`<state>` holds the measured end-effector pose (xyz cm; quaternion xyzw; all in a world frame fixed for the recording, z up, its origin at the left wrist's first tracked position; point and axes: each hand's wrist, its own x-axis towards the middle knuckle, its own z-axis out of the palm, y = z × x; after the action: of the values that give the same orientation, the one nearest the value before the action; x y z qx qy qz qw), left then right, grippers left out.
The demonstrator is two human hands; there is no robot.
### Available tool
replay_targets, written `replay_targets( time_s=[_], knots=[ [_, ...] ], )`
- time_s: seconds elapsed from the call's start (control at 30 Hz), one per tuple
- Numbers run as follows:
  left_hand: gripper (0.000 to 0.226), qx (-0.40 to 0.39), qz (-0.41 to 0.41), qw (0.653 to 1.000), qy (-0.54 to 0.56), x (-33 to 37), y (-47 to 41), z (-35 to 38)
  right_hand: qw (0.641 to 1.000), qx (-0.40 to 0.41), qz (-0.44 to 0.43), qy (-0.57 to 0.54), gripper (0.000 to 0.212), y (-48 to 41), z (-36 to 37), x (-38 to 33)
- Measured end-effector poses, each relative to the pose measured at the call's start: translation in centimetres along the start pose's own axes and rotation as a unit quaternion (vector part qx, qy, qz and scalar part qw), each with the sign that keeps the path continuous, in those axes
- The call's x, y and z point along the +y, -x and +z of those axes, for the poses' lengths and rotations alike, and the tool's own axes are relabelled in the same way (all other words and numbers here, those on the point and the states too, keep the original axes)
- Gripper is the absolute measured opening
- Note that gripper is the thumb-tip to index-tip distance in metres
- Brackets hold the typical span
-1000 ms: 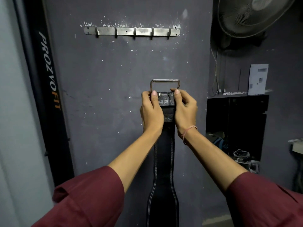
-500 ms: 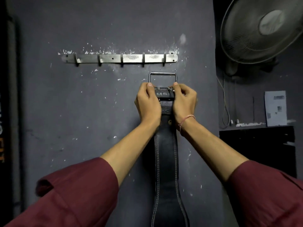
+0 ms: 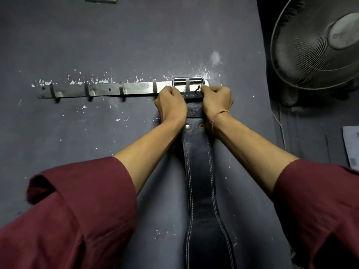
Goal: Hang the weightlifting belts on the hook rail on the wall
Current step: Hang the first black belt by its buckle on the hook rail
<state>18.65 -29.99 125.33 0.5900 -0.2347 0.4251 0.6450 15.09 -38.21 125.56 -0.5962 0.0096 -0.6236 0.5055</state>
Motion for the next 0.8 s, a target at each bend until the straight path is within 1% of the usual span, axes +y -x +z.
replay_targets(
  time_s=[0.07, 0.13, 0.23, 0.33, 0.43, 0.53, 0.6, 0.63, 0.7, 0.77, 0.8],
  knots=[
    [0.040, 0.001, -0.007, 1.000, -0.008, 0.1, -0.2, 0.1, 1.000, -0.002, 0.006, -0.002, 0.049, -0.3, 0.1, 0.1],
    [0.036, 0.009, 0.001, 1.000, -0.018, 0.1, 0.1, 0.1, 1.000, 0.004, -0.001, -0.001, 0.054, -0.3, 0.3, 0.3],
    [0.031, 0.027, 0.041, 0.998, -0.050, -0.5, 1.3, 0.1, 1.000, 0.004, -0.021, 0.016, 0.055, 0.5, 0.2, 1.4],
    [0.029, 0.029, 0.082, 0.995, -0.053, -1.3, 2.2, 0.0, 0.998, -0.013, -0.047, 0.044, 0.056, 1.2, -0.2, 2.2],
    [0.032, 0.010, 0.098, 0.995, -0.025, -2.0, 2.8, -0.3, 0.995, -0.034, -0.071, 0.055, 0.052, 1.9, -0.2, 2.8],
    [0.036, -0.013, 0.100, 0.995, 0.010, -3.9, 4.7, -1.2, 0.992, -0.094, -0.081, 0.026, 0.034, 4.2, -0.8, 3.6],
    [0.036, -0.032, 0.096, 0.995, 0.018, -5.6, 6.7, -2.2, 0.990, -0.122, -0.076, 0.000, 0.039, 6.3, -1.7, 4.6],
    [0.035, -0.051, 0.098, 0.994, 0.019, -6.4, 7.8, -2.8, 0.991, -0.117, -0.072, -0.001, 0.040, 7.3, -2.3, 5.2],
    [0.032, -0.086, 0.105, 0.991, 0.011, -7.9, 10.2, -4.1, 0.993, -0.099, -0.067, 0.009, 0.033, 9.8, -3.3, 6.7],
    [0.033, -0.094, 0.113, 0.989, -0.008, -9.2, 12.3, -5.6, 0.994, -0.090, -0.061, 0.001, 0.027, 12.6, -4.2, 8.5],
    [0.034, -0.095, 0.114, 0.989, -0.022, -9.8, 13.3, -6.5, 0.994, -0.091, -0.052, -0.001, 0.029, 14.2, -4.7, 9.2]
  ],
)
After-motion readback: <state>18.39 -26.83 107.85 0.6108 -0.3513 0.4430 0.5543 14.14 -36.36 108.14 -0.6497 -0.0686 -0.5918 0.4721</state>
